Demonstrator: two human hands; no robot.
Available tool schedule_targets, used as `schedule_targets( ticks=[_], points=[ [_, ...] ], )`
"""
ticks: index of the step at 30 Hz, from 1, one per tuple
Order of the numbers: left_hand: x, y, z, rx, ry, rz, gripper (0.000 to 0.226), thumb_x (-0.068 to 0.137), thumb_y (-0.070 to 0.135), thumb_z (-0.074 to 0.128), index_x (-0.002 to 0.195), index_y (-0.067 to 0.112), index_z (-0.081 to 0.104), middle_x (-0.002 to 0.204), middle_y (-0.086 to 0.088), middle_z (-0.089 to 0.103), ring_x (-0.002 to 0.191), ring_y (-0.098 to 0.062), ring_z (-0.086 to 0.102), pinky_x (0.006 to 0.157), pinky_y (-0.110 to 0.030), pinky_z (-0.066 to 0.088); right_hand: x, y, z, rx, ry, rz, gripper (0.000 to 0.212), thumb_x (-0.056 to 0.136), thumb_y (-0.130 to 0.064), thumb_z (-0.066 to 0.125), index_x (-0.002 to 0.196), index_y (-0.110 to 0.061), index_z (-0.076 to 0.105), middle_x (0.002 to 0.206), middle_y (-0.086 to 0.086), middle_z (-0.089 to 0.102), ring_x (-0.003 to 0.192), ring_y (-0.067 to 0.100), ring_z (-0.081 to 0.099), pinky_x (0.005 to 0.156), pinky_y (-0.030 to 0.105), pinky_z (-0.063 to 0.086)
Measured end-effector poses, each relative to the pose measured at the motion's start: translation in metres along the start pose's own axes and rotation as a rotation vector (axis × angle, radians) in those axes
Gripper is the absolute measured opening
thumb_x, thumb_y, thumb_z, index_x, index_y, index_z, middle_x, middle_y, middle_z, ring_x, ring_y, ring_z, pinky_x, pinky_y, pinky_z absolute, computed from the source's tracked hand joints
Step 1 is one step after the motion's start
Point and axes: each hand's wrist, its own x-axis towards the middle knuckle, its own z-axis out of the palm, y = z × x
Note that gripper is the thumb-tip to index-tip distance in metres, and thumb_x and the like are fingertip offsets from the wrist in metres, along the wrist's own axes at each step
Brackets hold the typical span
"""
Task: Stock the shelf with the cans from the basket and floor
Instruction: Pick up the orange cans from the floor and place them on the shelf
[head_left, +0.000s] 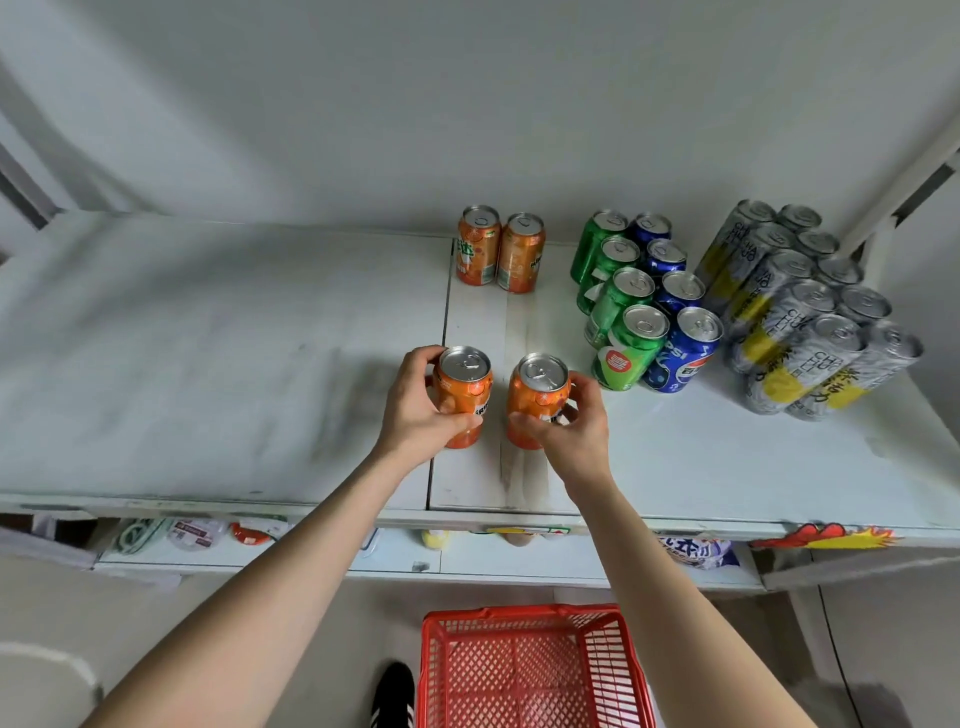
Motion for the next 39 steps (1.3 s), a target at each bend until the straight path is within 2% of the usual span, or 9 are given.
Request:
schedule_targets(
  ticks=[5,11,14,19,22,25,29,35,39],
  points=[
    [0.013,-0.002,0.007,0.008,-0.013,0.058,0.080,0.051,0.010,0.090,0.112,0.035,0.045,0.112,0.015,0.055,0.102,-0.012,0.059,0.082,-0.023,0.052,0.016,0.008,0.001,0.037,-0.041,-0.020,0.067,0.064,0.002,0.085,0.117,-0.020,0.051,0.105,-0.008,0.061,0.081,-0.010,0.060,0.068,0.009,0.048],
    [0.030,-0.007,0.011,0.007,-0.019,0.089,0.081,0.055,0.014,0.090,0.121,0.030,0.046,0.119,0.013,0.056,0.104,-0.004,0.054,0.082,-0.013,0.046,0.032,0.015,0.000,0.064,-0.108,-0.061,0.069,0.065,0.002,0.085,0.121,-0.017,0.049,0.109,-0.002,0.063,0.083,-0.008,0.062,0.068,0.010,0.049],
    [0.034,-0.013,0.011,-0.005,-0.028,0.060,0.084,0.053,0.017,0.091,0.124,0.032,0.047,0.112,0.017,0.058,0.099,0.005,0.056,0.078,-0.009,0.047,0.039,0.016,0.003,0.088,-0.127,-0.072,0.070,0.066,0.004,0.085,0.122,-0.016,0.048,0.108,-0.002,0.063,0.082,-0.007,0.063,0.067,0.012,0.050],
    [0.041,-0.027,0.011,-0.049,-0.087,0.018,0.085,0.051,0.014,0.092,0.124,0.030,0.050,0.110,0.008,0.063,0.103,-0.012,0.064,0.085,-0.028,0.055,0.050,0.018,0.007,0.108,-0.146,-0.089,0.073,0.067,0.002,0.085,0.125,-0.015,0.046,0.114,0.002,0.062,0.090,-0.001,0.064,0.074,0.021,0.053],
    [0.049,-0.029,0.013,-0.058,-0.099,0.033,0.086,0.052,0.013,0.092,0.125,0.030,0.050,0.112,0.004,0.063,0.103,-0.013,0.063,0.089,-0.035,0.055,0.056,0.021,0.008,0.108,-0.155,-0.108,0.075,0.066,0.002,0.086,0.126,-0.018,0.046,0.116,-0.001,0.062,0.096,0.000,0.064,0.077,0.021,0.053],
    [0.058,-0.032,0.016,-0.052,-0.100,0.056,0.087,0.053,0.011,0.091,0.127,0.026,0.049,0.113,0.003,0.062,0.105,-0.014,0.062,0.091,-0.035,0.054,0.061,0.028,0.007,0.080,-0.163,-0.132,0.078,0.063,0.005,0.086,0.124,-0.022,0.047,0.115,-0.005,0.063,0.100,0.001,0.064,0.076,0.018,0.053],
    [0.073,-0.035,0.020,-0.041,-0.095,0.082,0.088,0.052,0.012,0.091,0.128,0.027,0.049,0.110,0.007,0.062,0.102,-0.009,0.062,0.089,-0.032,0.054,0.071,0.035,0.006,0.064,-0.180,-0.145,0.082,0.058,0.004,0.088,0.124,-0.026,0.049,0.116,-0.003,0.064,0.104,0.008,0.064,0.081,0.026,0.055],
    [0.098,-0.038,0.026,-0.011,-0.082,0.112,0.087,0.051,0.016,0.092,0.126,0.027,0.049,0.112,0.004,0.063,0.101,-0.013,0.063,0.089,-0.037,0.055,0.095,0.029,0.017,0.049,-0.151,-0.180,0.080,0.059,0.005,0.088,0.124,-0.023,0.049,0.113,-0.007,0.065,0.096,-0.001,0.065,0.074,0.015,0.053],
    [0.112,-0.033,0.025,0.003,-0.085,0.123,0.088,0.054,0.020,0.092,0.129,0.026,0.047,0.115,0.006,0.060,0.105,-0.014,0.060,0.091,-0.037,0.054,0.108,0.021,0.020,0.040,-0.133,-0.190,0.081,0.060,0.002,0.089,0.125,-0.024,0.047,0.115,-0.008,0.064,0.100,0.000,0.065,0.076,0.020,0.056]
  ],
)
